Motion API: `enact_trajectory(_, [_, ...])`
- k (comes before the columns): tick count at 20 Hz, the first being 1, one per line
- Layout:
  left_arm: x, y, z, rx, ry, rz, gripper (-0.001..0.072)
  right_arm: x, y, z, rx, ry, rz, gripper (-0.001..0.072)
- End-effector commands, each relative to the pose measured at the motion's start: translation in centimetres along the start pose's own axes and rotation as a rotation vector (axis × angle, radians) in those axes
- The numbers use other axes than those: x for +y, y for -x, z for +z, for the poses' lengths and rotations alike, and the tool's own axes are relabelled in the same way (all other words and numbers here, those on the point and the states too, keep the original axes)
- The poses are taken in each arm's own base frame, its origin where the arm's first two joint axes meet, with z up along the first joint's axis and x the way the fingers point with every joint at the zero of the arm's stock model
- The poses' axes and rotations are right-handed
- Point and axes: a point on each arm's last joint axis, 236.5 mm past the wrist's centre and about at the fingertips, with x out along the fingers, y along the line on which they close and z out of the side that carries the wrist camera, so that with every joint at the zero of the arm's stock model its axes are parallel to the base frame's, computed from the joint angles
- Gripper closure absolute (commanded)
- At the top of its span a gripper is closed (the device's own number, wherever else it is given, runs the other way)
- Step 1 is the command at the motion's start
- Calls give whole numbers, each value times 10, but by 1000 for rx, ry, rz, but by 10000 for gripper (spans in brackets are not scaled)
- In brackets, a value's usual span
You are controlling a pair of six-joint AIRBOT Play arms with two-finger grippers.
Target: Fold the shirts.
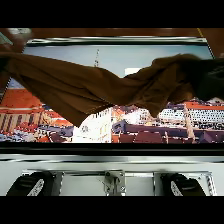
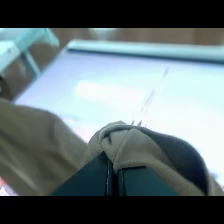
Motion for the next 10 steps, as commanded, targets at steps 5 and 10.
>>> enact_trajectory(5, [23,49,-45,222,-36,180,664,25,60,57,-136,74,-48,650])
enact_trajectory(10, [25,57,-54,263,-43,197,664,13,60,-6,131,65,-87,651])
